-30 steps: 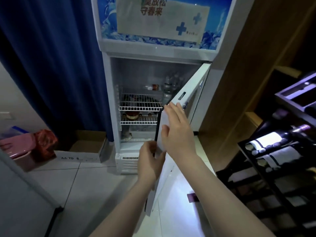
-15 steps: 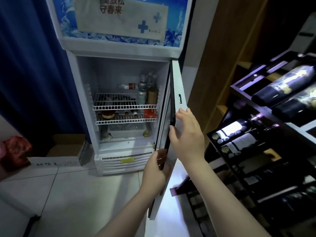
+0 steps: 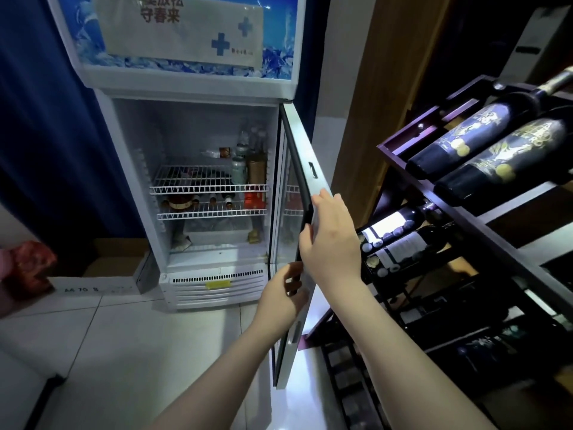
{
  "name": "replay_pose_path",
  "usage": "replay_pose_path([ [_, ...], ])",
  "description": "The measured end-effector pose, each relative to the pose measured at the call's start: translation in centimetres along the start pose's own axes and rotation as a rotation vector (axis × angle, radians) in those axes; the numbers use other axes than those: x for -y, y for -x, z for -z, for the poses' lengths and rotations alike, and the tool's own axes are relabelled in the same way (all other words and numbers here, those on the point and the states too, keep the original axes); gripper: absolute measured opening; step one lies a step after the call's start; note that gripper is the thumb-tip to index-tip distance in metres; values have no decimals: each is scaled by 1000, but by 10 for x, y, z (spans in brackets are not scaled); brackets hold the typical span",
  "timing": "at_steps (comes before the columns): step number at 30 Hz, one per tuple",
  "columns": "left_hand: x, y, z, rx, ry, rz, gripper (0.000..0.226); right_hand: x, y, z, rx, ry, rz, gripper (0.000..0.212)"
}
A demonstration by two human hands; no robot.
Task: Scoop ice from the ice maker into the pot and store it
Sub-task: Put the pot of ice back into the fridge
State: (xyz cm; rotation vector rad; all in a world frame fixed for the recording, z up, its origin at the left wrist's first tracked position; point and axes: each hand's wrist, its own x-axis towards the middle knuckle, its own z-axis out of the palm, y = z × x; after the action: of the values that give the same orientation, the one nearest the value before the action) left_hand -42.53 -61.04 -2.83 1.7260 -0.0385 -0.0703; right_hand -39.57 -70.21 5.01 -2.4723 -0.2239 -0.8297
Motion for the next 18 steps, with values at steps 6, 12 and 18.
replay_pose_path([
  [6, -14, 12, -6, 77, -1, -20, 56, -17, 2, 21, 101, -54, -16, 56],
  [12, -15, 46, 20, -49, 67, 22, 55, 3, 25, 27, 82, -214, 11, 57],
  [18, -8, 102, 72, -244, 134, 61, 49, 52, 56, 7, 264, -631, -45, 50],
])
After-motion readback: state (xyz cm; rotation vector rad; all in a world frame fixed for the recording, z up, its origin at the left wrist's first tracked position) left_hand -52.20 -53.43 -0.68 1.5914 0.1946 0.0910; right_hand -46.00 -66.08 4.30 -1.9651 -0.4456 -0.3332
